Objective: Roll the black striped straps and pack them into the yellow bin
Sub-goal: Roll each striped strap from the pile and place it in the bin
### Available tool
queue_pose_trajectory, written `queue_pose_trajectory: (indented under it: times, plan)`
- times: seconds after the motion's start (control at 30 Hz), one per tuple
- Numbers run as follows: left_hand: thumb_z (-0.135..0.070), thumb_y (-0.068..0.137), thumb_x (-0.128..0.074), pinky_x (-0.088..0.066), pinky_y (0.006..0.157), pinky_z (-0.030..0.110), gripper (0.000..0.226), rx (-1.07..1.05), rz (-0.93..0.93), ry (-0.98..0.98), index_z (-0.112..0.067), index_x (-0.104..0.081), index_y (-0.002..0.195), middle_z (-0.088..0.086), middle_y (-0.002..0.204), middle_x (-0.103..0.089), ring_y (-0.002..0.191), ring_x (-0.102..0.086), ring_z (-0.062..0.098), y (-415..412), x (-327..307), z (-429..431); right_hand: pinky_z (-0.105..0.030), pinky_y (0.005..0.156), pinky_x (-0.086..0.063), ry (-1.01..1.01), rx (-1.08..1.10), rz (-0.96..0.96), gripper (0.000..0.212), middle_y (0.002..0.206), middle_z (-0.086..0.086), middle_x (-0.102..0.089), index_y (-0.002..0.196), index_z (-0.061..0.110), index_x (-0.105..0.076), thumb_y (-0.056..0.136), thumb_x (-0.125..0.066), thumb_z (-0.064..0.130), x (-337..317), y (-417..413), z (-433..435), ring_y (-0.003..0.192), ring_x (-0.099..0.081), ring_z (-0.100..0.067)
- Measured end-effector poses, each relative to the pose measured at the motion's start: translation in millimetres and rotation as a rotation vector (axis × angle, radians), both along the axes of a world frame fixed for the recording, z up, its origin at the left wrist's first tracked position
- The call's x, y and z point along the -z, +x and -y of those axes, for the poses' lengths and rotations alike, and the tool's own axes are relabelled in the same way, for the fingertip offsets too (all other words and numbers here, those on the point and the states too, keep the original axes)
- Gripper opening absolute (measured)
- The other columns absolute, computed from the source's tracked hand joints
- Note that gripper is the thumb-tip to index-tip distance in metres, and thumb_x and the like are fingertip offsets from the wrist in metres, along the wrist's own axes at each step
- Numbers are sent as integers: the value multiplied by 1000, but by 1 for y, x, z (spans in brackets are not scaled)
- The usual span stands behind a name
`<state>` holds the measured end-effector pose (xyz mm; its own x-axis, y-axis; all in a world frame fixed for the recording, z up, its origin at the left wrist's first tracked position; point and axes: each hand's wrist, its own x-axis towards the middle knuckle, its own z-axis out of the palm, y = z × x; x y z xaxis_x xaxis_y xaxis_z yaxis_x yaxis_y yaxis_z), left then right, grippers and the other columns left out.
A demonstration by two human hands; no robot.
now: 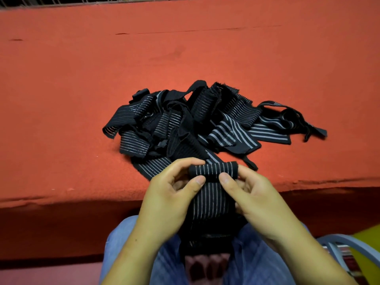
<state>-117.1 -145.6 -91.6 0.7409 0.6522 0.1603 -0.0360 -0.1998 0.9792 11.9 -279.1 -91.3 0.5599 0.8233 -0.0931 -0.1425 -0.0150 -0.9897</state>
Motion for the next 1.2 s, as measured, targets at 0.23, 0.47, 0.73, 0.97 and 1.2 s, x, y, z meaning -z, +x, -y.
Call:
queue_pose_trajectory:
  times: [0.23,0.47,0.73,0.97,1.2]
  plan:
    - [12,93,-62,-49,98,16,41,72,-8,21,-20,-70,118,-12,123,-73,119,-66,4,1,4,2,-28,83,-53,-19,50,92,22,100,0,-79,112,25,-73,95,-64,36,1,0,-3,93,-72,-8]
    - [-47,90,-58,-33,122,47,63,101,-17,-97,-39,-39,149,-22,149,-53,141,-48,6,10,12,17,-22,90,-45,-82,-22,205,24,111,36,-67,118,50,-56,106,-49,29,1,-6,-7,104,-63,12]
    - [-52,99,-54,-34,117,29,55,123,-94,-75,-41,-39,150,-30,145,-53,138,-45,-7,8,10,15,-50,112,-45,-33,25,243,22,128,13,-68,124,50,-53,104,-52,43,7,-11,-5,122,-64,-10]
    - [-5,96,-68,-51,88,15,32,12,-59,-25,-28,-70,119,-12,111,-76,103,-71,8,3,5,6,-45,107,-50,-19,1,157,38,127,5,-71,138,40,-52,107,-56,19,10,-4,-1,120,-67,-15]
    - [8,93,-66,-50,91,15,42,14,7,35,-28,-72,114,-10,116,-74,112,-69,7,3,4,9,-27,89,-52,-31,18,132,36,106,13,-76,116,37,-63,85,-57,53,7,-7,-4,101,-71,-2]
